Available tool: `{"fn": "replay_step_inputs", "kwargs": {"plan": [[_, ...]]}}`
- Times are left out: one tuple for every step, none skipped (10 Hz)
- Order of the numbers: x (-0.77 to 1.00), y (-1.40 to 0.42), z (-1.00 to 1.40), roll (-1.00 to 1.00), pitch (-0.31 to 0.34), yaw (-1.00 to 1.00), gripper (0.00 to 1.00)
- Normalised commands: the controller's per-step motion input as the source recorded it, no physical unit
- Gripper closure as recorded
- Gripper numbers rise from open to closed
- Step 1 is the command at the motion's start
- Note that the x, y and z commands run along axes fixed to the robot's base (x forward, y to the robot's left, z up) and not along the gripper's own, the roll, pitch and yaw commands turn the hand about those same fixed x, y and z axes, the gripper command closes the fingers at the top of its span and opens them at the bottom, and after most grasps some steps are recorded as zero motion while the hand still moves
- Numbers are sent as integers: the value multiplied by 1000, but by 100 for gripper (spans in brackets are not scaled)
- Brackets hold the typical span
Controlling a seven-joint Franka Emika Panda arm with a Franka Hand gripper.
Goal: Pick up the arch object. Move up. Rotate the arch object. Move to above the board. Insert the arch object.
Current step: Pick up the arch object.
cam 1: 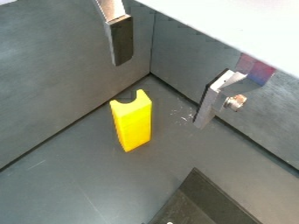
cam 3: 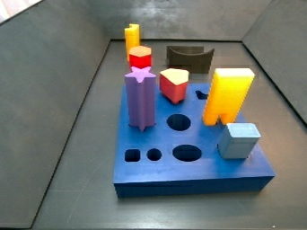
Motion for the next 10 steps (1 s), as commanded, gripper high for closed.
{"fn": "replay_step_inputs", "kwargs": {"plan": [[-434, -43, -40, 54, -106, -189, 0], [-600, -63, -54, 50, 0, -366, 0], [-491, 194, -431, -26, -77, -343, 0], [-254, 331, -569, -197, -216, -240, 0], [0, 391, -471, -271, -204, -157, 0], [46, 363, -466, -300, -184, -129, 0], [186, 243, -546, -277, -144, -100, 0], [277, 34, -691, -199, -89, -111, 0], [271, 0, -789, -146, -24, -151, 0], [0, -86, -883, -110, -44, -186, 0]]}}
